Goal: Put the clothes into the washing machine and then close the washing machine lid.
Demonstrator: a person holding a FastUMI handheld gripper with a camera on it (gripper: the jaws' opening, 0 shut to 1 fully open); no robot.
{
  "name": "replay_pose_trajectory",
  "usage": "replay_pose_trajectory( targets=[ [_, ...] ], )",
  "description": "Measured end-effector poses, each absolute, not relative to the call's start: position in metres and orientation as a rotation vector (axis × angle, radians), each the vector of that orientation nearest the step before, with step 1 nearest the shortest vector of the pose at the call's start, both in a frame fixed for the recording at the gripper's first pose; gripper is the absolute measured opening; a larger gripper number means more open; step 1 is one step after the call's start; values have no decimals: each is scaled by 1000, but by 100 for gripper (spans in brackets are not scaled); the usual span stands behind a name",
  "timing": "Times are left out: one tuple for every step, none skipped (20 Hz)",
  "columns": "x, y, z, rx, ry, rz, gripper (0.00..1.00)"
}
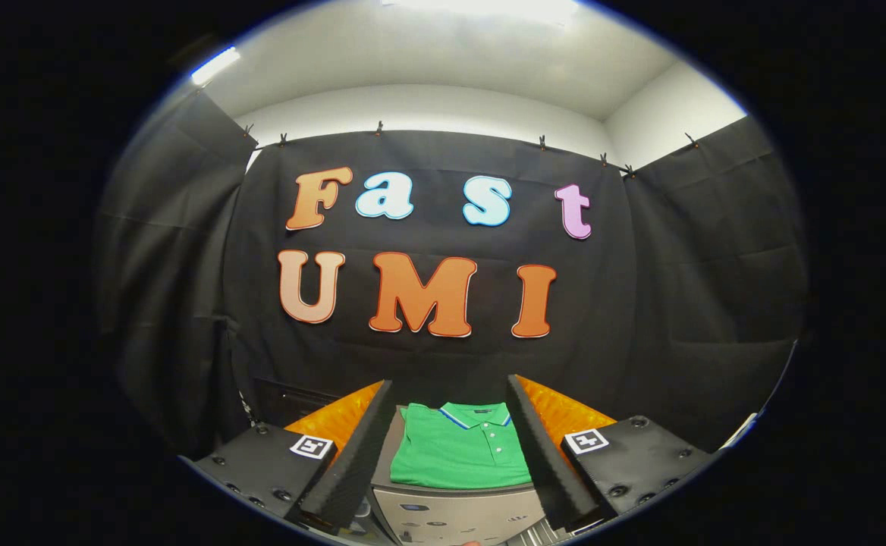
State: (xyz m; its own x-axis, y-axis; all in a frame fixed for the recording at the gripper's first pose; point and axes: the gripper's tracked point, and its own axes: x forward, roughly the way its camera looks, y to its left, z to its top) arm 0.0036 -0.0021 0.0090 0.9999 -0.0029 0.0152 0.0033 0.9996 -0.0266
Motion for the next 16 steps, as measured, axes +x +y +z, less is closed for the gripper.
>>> replay_pose_trajectory(
  targets=[
    [4,-2,7,-25,-11,-6,95],
    [4,-2,7,-23,-11,-6,95],
    [4,-1,7,-18,-14,-3,95],
    [5,-3,8,-13,-15,-5,95],
    [7,-6,7,-10,-15,-8,95],
    [8,-8,5,-7,-13,-13,95],
    [10,-10,4,-5,-13,-15,95],
    [14,-10,2,-5,-9,-17,95],
    [17,-13,0,-7,-4,-19,95],
    [21,-14,-3,-8,2,-16,95],
    [24,-16,-4,-8,4,-15,95],
    [29,-19,-4,-4,-1,-16,95],
    [35,-21,-5,4,-1,-15,95],
    [43,-26,-11,9,8,-15,95],
    [51,-30,-16,9,18,-15,95],
    [60,-36,-21,3,28,-14,95]
  ],
)
